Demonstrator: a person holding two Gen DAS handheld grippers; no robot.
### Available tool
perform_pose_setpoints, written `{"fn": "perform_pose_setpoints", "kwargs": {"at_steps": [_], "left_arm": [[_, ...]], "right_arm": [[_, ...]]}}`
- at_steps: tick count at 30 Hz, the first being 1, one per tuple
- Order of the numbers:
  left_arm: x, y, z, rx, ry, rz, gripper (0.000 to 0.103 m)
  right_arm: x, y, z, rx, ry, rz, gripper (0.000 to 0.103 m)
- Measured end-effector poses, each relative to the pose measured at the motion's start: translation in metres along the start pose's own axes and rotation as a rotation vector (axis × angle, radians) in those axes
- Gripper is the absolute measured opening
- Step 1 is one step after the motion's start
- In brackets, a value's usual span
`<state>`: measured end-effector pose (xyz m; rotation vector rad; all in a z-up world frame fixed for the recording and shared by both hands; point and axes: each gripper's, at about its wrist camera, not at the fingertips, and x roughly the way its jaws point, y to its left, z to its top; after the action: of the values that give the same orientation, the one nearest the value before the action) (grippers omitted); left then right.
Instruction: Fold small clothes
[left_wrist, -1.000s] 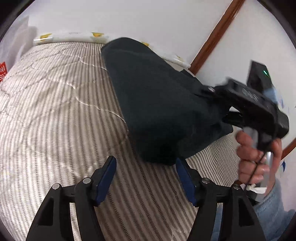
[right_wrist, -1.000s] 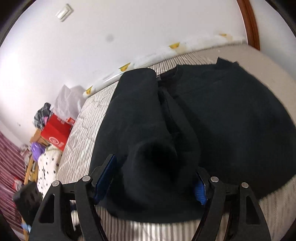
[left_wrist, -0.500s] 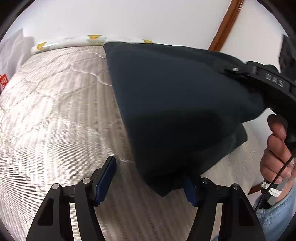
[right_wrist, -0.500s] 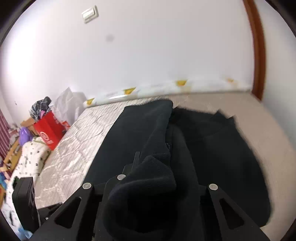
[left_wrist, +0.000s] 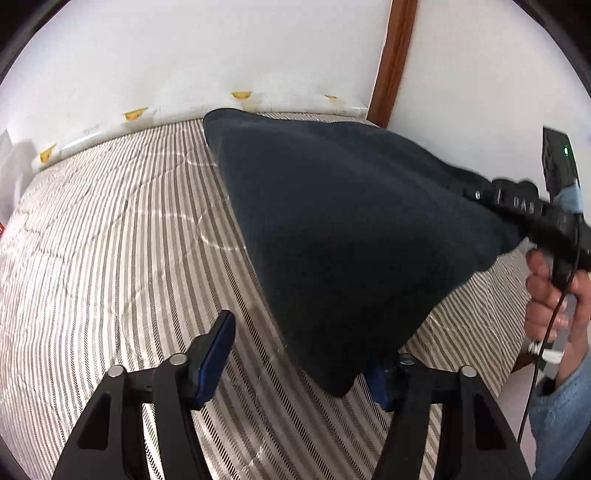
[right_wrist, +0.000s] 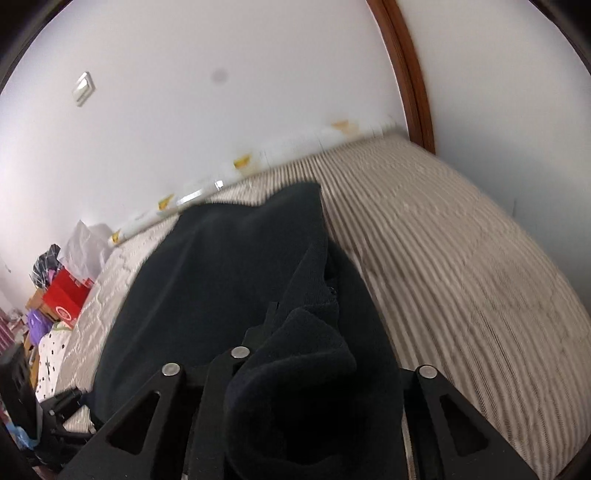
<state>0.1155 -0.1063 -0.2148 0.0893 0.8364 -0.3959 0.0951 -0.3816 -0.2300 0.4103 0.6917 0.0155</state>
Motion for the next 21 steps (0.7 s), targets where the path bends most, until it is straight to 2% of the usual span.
{"fn": "perform_pose_setpoints", "kwargs": {"at_steps": [1, 4, 6, 9, 11, 13, 15, 18, 21], "left_arm": [[0.0, 0.0, 0.002, -0.009, 0.0, -0.01, 0.05], [-0.003, 0.0, 0.006, -0.025, -0.012, -0.045, 0.035], [-0.005, 0.004, 0.005, -0.021, -0.026, -0.047, 0.029], [-0.003, 0.01, 0.009, -0.022, -0.026, -0.078, 0.022], [-0.009, 0.023, 0.009, -0.053, -0.031, -0.105, 0.02], [-0.014, 0.03, 0.012, -0.067, -0.051, -0.093, 0.018], [-0.02, 0.041, 0.014, -0.081, -0.08, -0.073, 0.017], [-0.021, 0.078, 0.019, -0.194, -0.09, -0.079, 0.016], [-0.028, 0.113, 0.018, -0.236, -0.111, -0.06, 0.016]], "right_arm": [[-0.004, 0.0, -0.002, 0.005, -0.008, -0.037, 0.034], [-0.019, 0.003, -0.008, 0.006, -0.049, -0.145, 0.053], [-0.015, 0.002, -0.014, -0.003, -0.014, -0.186, 0.059], [0.001, 0.0, -0.018, 0.043, 0.038, -0.199, 0.059], [0.005, -0.002, -0.015, 0.079, 0.054, -0.198, 0.055], [0.01, 0.01, -0.01, 0.059, 0.045, -0.184, 0.022], [0.019, 0.028, -0.005, 0.02, 0.04, -0.222, 0.019], [0.034, 0.05, -0.002, 0.022, 0.052, -0.175, 0.018], [0.047, 0.077, 0.001, 0.01, 0.045, -0.143, 0.018]]}}
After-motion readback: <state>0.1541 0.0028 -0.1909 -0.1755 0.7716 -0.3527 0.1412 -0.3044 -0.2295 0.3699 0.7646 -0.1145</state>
